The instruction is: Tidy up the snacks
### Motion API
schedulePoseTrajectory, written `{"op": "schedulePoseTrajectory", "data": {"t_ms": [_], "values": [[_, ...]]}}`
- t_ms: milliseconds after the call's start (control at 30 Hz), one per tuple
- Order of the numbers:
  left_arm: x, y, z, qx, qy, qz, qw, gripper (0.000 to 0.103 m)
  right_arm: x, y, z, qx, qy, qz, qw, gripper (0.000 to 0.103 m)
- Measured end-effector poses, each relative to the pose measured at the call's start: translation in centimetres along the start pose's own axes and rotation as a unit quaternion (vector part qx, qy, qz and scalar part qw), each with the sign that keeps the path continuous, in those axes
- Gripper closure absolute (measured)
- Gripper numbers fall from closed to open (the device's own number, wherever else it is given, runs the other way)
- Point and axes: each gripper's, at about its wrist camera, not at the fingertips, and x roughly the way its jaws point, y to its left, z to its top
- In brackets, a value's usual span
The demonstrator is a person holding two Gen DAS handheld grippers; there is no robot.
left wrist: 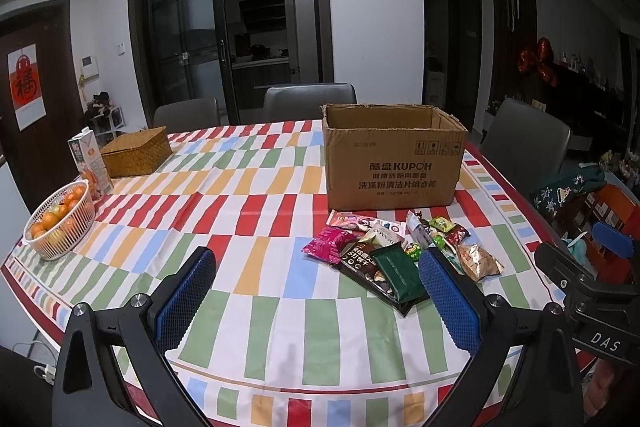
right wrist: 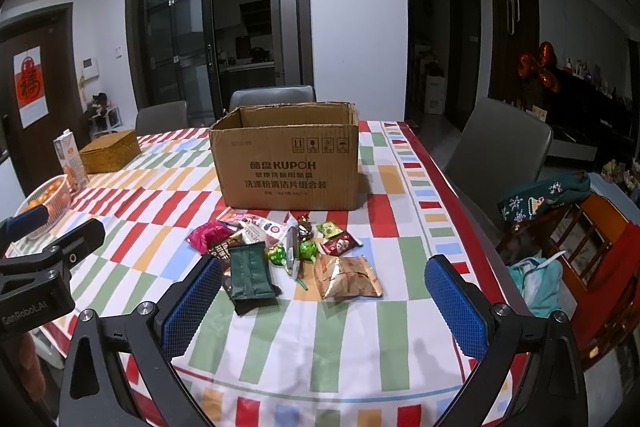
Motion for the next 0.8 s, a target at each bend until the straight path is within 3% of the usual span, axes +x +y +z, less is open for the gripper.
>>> {"op": "schedulePoseTrajectory", "data": {"t_ms": [800], "values": [[0.05, -0.07, 0.13, -0.001, -0.003, 0.001, 1.0, 0.0, -0.12, 0.07, 0.01, 0.0, -0.002, -0.001, 1.0, 0.001]]}}
